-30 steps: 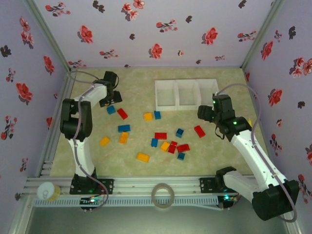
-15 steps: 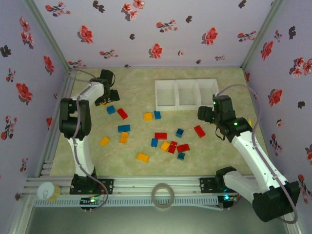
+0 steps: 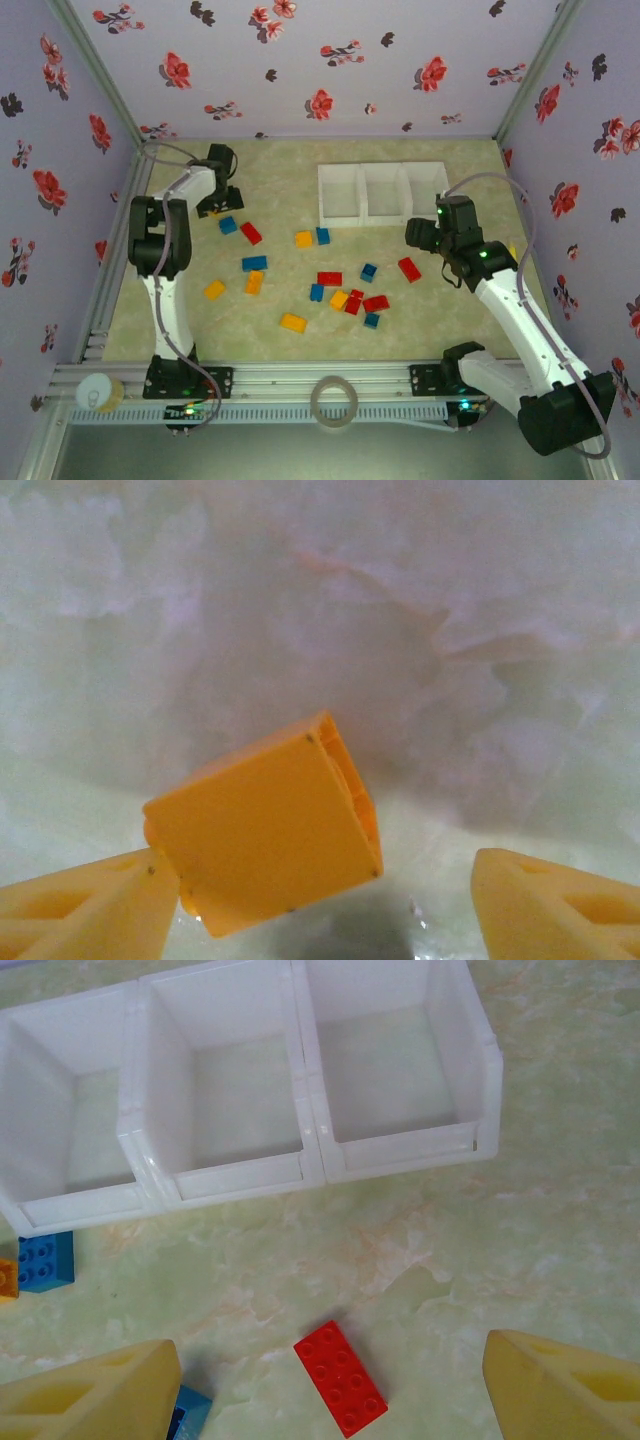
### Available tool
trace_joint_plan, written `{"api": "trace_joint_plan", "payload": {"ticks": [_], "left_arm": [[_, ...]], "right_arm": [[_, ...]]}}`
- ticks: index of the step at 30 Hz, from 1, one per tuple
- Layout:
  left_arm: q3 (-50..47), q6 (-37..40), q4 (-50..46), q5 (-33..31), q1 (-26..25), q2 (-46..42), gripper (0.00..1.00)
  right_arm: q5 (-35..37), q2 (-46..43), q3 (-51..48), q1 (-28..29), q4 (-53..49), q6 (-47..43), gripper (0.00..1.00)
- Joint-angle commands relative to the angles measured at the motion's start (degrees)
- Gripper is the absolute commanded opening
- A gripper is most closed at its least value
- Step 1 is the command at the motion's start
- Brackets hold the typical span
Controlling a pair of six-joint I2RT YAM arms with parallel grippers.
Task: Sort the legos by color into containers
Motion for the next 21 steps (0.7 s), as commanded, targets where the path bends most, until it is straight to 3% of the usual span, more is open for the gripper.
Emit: {"api": "trace_joint_plan", "payload": {"ticks": [1,10,21], "left_arm": [[3.1,1.4,-1.9,-1.1,0.4,2.5,0.74],[7.9,3.6,-3.5,-2.2,0.3,5.7,0.67],[7.0,4.4,-3.9,-2.8,-0.6,4.2,0.35]], "right_arm": [[-0.1,-0.3,-0.5,0.5,-0.9,0.9,0.8],[0.1,0.0,-0.3,0.6,-0.7,0.7,0.8],[0.4,1.4,0.3,0.7,-0.4,0.9,0.78]]}}
